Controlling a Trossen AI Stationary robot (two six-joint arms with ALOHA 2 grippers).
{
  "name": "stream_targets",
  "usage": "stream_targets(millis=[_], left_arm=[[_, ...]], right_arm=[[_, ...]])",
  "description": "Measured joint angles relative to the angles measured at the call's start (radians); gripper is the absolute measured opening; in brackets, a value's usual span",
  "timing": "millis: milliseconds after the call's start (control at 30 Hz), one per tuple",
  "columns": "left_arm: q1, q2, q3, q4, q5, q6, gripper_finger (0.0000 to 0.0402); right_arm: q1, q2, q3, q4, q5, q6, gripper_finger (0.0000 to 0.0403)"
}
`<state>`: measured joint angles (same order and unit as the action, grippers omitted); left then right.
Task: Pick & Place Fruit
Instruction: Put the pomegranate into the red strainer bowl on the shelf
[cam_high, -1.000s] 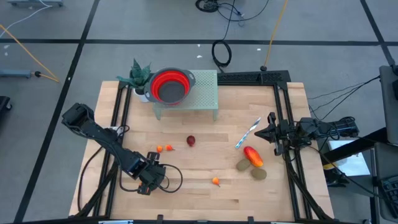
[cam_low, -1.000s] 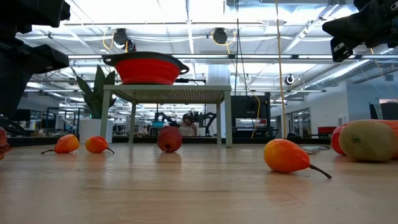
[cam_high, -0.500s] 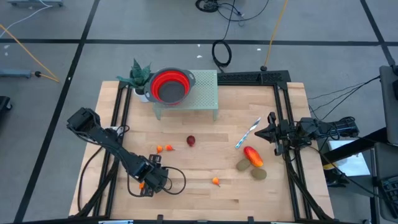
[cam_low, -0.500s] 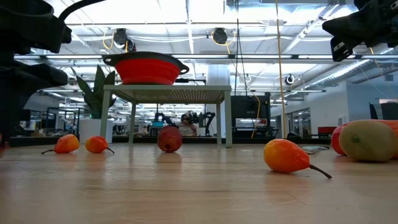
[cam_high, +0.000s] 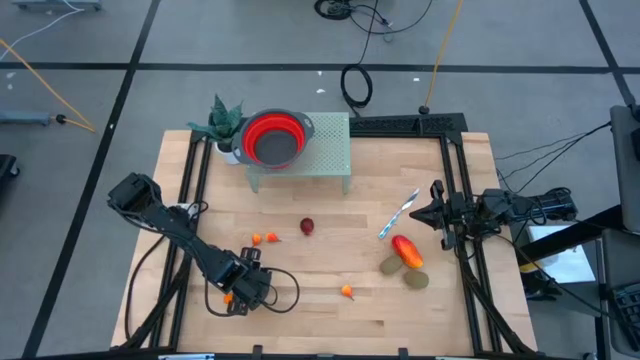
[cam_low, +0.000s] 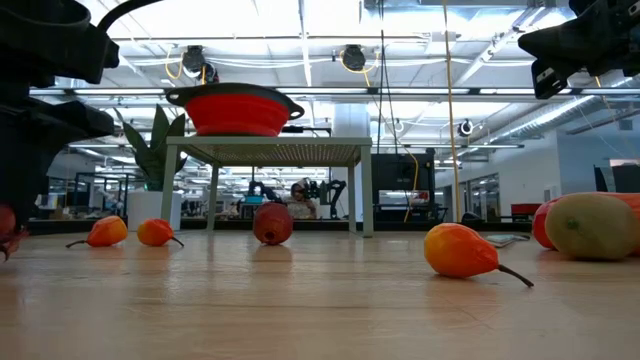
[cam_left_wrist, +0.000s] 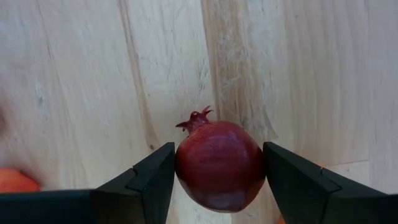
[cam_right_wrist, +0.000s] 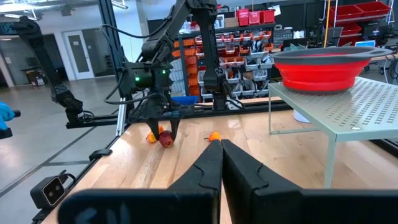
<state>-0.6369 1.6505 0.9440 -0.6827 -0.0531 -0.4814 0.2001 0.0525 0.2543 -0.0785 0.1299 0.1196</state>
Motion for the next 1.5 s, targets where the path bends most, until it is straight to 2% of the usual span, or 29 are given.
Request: stream_targets(millis=[200,400,667,933,1200,1400,1500], left_arm=[[0.006,-0.003,0.000,0.000,0.006,-0.035,0.0230],[0.041,-0.061,-0.004,-0.014,-0.003,-0.100,0.0226],[0.100,-0.192,-0.003,-0.020,-0.004,-0.111,0.0172],[0.154,-0.306,-0.003,0.018,-0.046,-0.135,0.0190],[0.221,-0.383,-0.001,0.226,-0.047,-0.141,0.0181],[0.256,-0.407,-0.001,0.438,-0.043,-0.059,0.0189],[0.274,-0.408,-0.001,0.553,-0.010,-0.007,0.0189]], right_arm=[[0.000,0.000,0.000,0.000,0.000,0.000,0.0000],[0.000,0.000,0.000,0.000,0.000,0.000,0.0000],[0.000,0.000,0.000,0.000,0.000,0.000,0.0000],[0.000,0.000,0.000,0.000,0.000,0.084,0.0000],[0.000,0.000,0.000,-0.001,0.000,0.089,0.0000],[0.000,0.000,0.000,-0.001,0.000,0.089,0.0000],[0.000,0.000,0.000,-0.001,0.000,0.089,0.0000]])
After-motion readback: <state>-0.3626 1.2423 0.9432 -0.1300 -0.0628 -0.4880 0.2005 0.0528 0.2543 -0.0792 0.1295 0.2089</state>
